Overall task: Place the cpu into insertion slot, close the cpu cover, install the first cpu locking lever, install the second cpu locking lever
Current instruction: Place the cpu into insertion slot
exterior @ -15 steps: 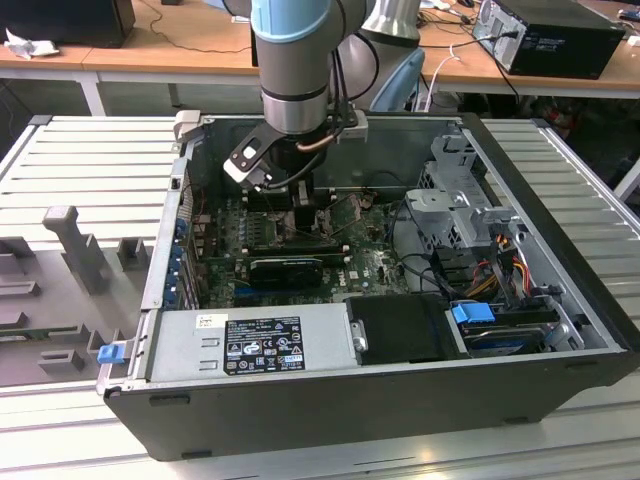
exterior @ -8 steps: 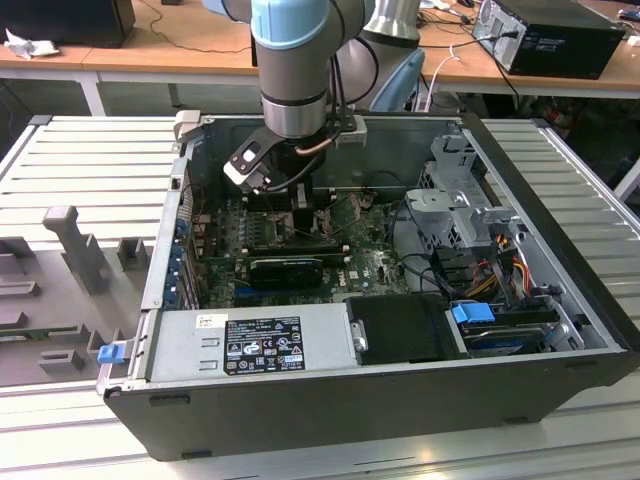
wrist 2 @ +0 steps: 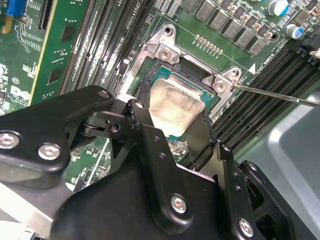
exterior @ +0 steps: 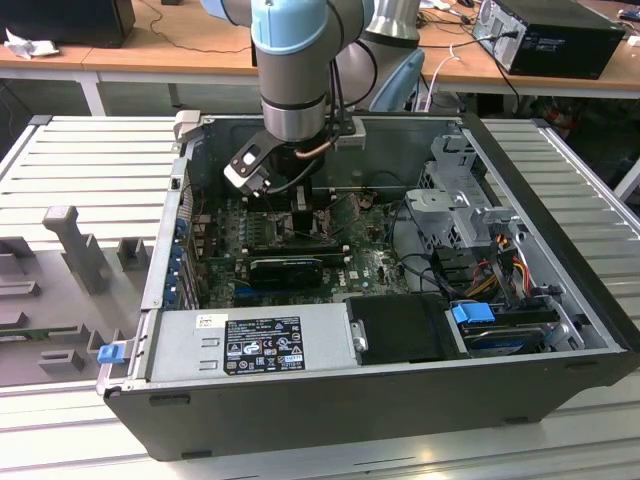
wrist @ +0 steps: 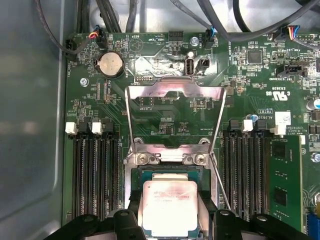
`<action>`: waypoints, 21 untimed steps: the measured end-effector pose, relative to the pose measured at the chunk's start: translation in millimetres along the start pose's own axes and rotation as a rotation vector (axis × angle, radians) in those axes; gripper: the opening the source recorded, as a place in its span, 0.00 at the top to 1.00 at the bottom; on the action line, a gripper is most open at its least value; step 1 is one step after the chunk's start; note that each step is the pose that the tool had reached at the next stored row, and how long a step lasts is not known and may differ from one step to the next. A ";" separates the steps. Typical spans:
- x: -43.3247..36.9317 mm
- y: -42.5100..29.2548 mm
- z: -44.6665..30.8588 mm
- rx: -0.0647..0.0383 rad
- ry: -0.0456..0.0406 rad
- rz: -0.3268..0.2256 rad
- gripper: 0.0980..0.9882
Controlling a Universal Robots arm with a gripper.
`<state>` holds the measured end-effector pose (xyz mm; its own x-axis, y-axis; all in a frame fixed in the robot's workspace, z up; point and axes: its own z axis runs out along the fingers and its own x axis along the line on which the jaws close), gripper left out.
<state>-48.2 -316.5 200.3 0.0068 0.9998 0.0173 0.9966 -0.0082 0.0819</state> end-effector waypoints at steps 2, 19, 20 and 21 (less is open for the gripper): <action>0.3 -0.1 0.9 0.000 0.0000 0.000 0.52; 0.3 1.5 1.3 0.000 -0.0115 0.005 0.43; 0.3 2.6 1.1 0.000 -0.0110 0.011 0.43; 0.3 2.7 -0.8 0.001 -0.0094 0.011 0.43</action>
<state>-45.6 -316.2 201.3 0.0190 0.9998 0.0089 0.9966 -0.0196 0.0803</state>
